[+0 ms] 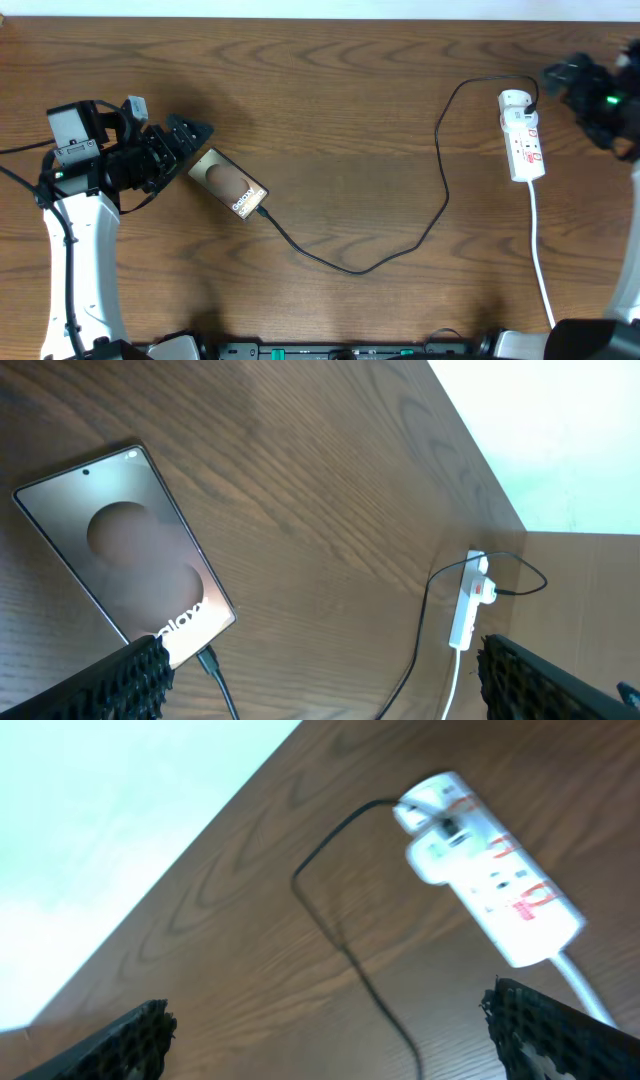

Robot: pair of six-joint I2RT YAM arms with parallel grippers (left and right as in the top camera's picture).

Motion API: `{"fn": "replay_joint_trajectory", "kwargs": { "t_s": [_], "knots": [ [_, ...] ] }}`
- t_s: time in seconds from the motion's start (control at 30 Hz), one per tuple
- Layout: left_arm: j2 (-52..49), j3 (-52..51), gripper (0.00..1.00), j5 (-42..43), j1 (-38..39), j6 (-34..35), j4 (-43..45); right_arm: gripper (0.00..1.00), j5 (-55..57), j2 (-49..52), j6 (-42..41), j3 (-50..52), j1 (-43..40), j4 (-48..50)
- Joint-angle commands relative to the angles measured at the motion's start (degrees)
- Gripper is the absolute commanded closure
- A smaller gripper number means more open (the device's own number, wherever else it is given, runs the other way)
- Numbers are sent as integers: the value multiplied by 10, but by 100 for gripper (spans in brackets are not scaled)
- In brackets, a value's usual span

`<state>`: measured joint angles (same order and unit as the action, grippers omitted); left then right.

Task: Plug charger to phone and switch on socket
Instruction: 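Move the right gripper over the white power strip's orange switch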

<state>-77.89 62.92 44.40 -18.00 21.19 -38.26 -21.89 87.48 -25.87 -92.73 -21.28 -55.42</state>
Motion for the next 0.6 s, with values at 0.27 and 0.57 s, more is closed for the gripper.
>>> {"fn": "replay_joint_trajectory", "kwargs": {
  "t_s": [0.27,0.57],
  "knots": [
    [3,4,7,-5,-2,5,13,1,-223,125,186,-3,-113,-9],
    [3,4,7,-6,-2,5,13,1,-229,255,261,-38,-113,18]
  ]
}}
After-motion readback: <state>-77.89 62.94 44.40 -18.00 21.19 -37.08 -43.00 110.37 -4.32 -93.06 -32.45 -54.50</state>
